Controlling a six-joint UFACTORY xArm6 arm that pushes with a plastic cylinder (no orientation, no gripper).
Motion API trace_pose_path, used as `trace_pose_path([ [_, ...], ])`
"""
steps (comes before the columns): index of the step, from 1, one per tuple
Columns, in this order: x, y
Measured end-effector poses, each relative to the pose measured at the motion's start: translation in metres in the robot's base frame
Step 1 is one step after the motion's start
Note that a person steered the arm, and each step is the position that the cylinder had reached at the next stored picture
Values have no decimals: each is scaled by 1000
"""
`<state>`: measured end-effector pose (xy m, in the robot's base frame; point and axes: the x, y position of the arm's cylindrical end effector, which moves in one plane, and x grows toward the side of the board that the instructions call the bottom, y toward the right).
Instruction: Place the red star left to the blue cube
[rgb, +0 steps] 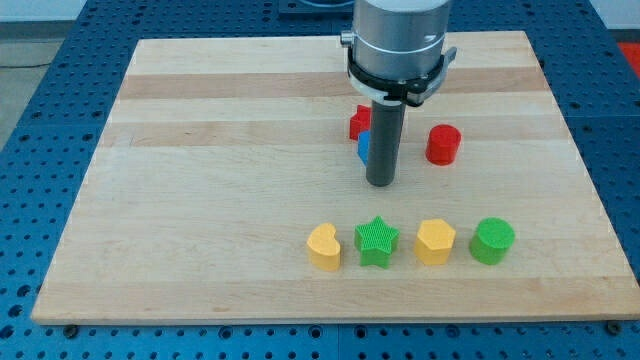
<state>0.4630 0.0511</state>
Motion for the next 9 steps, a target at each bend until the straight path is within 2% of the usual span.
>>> trace_pose_path([
  [2, -10, -76],
  [4, -101, -85],
  [5, -129, -50],
  [6, -133, 25],
  [7, -129, 73],
  [9, -98, 47],
])
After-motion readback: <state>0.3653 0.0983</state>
